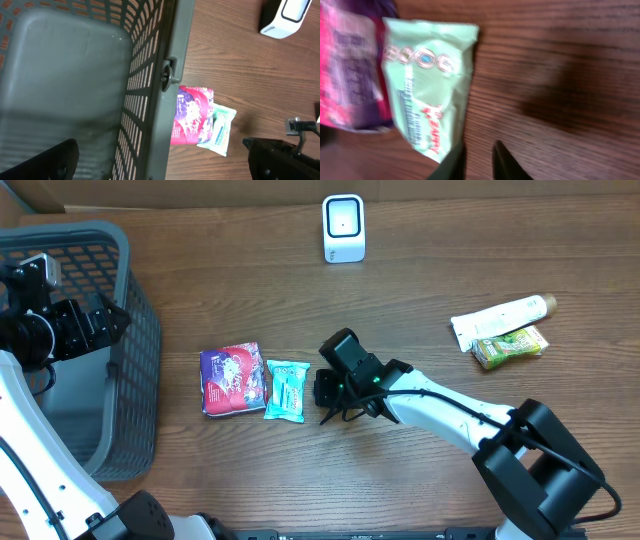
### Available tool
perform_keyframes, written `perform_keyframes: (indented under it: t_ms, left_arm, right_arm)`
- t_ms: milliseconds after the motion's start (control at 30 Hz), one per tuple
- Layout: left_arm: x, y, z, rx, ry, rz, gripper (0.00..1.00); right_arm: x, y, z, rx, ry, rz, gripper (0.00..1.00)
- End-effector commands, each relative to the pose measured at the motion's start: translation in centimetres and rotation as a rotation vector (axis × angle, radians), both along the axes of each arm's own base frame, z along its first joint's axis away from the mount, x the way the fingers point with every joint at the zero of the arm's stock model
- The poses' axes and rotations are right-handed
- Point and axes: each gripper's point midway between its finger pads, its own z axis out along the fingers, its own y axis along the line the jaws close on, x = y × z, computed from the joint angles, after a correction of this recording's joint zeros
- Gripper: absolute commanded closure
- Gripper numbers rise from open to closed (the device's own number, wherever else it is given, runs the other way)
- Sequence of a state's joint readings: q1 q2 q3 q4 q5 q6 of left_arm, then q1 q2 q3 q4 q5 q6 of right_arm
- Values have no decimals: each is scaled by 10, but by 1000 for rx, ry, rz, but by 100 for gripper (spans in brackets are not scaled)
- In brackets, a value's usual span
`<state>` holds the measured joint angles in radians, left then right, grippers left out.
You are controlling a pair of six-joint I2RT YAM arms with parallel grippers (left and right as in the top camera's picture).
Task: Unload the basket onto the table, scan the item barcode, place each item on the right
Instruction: 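Lower the right gripper and grasp the mint-green tissue pack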
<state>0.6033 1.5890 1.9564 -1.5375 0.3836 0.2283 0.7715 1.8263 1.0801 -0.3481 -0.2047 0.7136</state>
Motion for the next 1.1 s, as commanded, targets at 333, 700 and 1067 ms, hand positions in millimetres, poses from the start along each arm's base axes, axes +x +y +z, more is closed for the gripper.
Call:
perform_keyframes:
  t_ms: [333, 700, 1067]
  left_arm:
    - [1, 1, -1, 2, 4, -4, 0]
    - [1, 1, -1, 2, 4, -4, 0]
    - [1, 1, -1, 2, 4, -4, 0]
  right_arm:
    - [15, 25, 40, -134, -318, 132, 19]
    - [23, 50, 13, -159, -298, 144, 22]
    - [21, 47, -10, -201, -194, 78, 34]
